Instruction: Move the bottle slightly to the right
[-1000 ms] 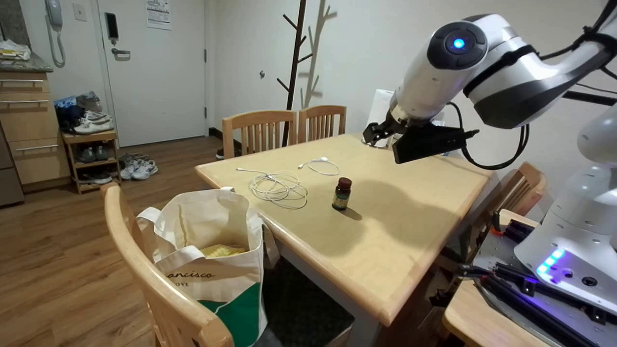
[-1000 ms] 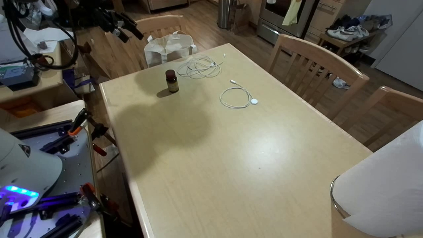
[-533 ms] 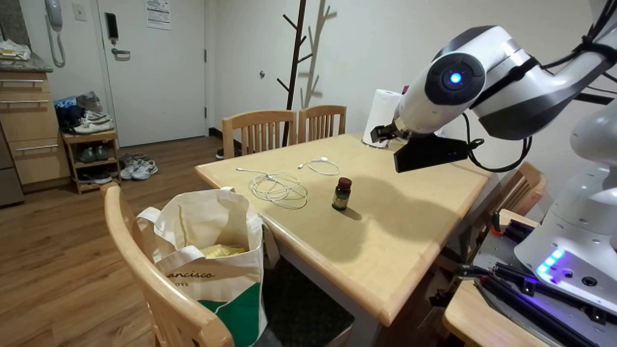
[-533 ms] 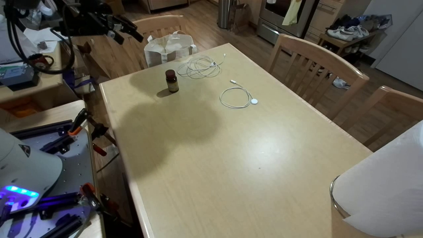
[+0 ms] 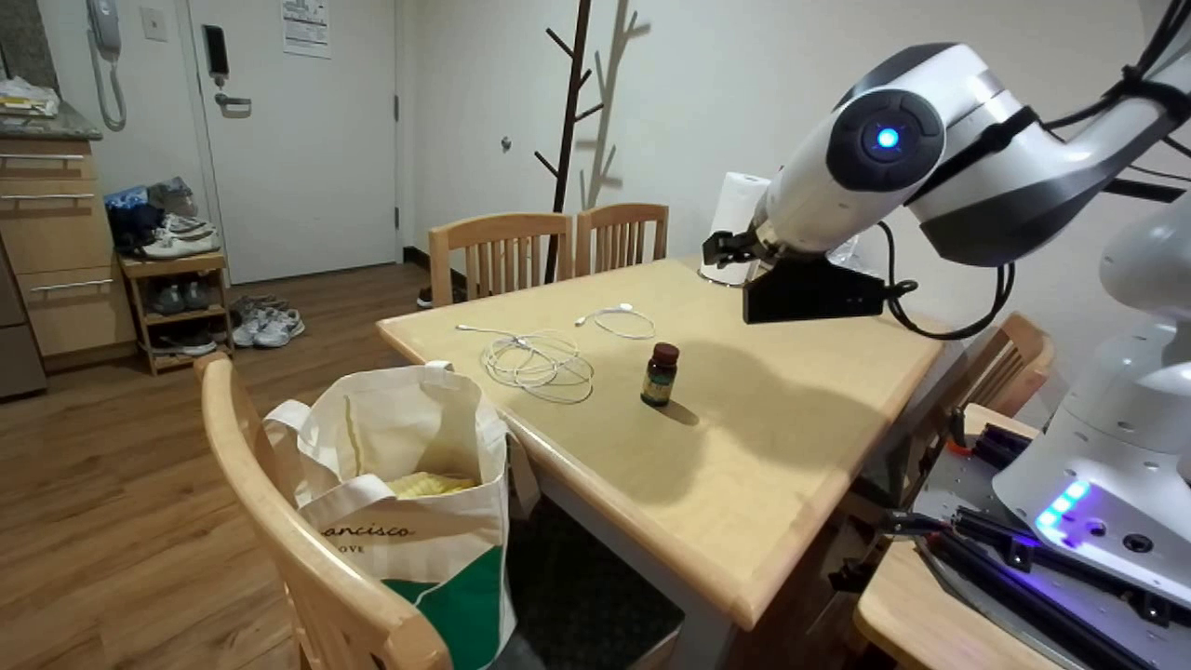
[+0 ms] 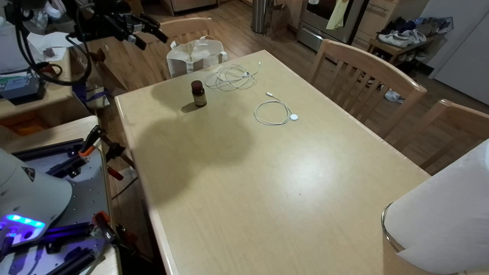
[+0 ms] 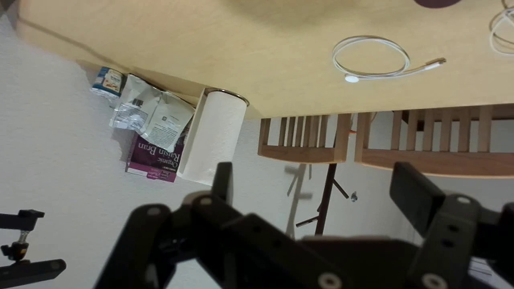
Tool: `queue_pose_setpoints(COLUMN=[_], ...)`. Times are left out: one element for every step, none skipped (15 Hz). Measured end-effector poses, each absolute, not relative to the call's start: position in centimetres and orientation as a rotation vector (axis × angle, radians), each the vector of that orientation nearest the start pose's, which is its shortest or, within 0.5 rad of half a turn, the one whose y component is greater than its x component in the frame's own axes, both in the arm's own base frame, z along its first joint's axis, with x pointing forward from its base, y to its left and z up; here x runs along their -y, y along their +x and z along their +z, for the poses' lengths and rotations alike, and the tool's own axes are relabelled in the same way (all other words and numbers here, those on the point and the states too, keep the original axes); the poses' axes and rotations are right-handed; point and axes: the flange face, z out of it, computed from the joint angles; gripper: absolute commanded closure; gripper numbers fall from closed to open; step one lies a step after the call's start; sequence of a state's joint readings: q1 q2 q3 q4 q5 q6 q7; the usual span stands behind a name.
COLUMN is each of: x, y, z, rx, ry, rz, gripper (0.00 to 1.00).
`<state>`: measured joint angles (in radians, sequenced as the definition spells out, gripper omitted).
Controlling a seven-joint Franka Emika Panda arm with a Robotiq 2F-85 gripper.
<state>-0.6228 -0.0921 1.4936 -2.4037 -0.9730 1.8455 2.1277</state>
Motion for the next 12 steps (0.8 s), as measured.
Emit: queue_pose_setpoints(x=[-30.3, -30.8, -31.1, -31.3, -31.4, -31.3, -31.2, -31.2, -31.2, -31.2, -31.2, -31.2], y=[33.8, 33.8, 33.7, 33.8, 33.9, 34.0, 34.1, 34.3, 34.4, 34.4, 34.4, 34.4], z=[31.8, 31.9, 31.9, 31.9, 31.7, 31.4, 31.2, 31.1, 31.2, 31.2, 31.2, 31.2], rx=[0.787, 0.766, 0.74, 0.718, 0.693, 0.664, 0.64, 0.621, 0.612, 0.608, 0.606, 0.614], ry=[2.179, 2.193, 2.206, 2.214, 2.23, 2.25, 2.265, 2.276, 2.28, 2.28, 2.28, 2.276], rz=[1.147, 1.169, 1.192, 1.209, 1.219, 1.217, 1.203, 1.2, 1.203, 1.206, 1.208, 1.211], gripper=[0.0, 0.0, 0.0, 0.0, 0.0, 0.0, 0.0, 0.0, 0.0, 0.0, 0.0, 0.0])
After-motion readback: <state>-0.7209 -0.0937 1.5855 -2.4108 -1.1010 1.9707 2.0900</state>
